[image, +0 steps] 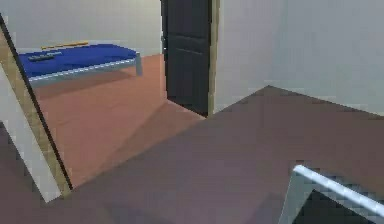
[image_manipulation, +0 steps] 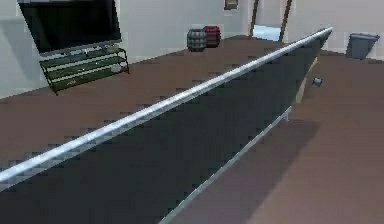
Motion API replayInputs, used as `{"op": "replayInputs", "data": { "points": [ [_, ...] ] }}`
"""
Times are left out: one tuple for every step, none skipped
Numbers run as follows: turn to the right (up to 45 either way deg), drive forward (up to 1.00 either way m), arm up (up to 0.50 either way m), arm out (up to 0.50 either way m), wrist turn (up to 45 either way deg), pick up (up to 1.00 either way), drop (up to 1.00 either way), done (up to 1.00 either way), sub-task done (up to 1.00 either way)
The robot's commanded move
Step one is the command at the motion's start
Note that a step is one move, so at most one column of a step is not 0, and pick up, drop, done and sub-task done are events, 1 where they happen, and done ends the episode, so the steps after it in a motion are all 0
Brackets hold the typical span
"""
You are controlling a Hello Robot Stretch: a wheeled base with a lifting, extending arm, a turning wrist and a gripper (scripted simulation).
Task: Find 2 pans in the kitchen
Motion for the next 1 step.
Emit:
{"op": "replayInputs", "data": {
  "points": [
    [-45.0, 0.0, 0.0, 0.0, 0.0, 0.0, 0.0, 0.0, 0.0]
  ]
}}
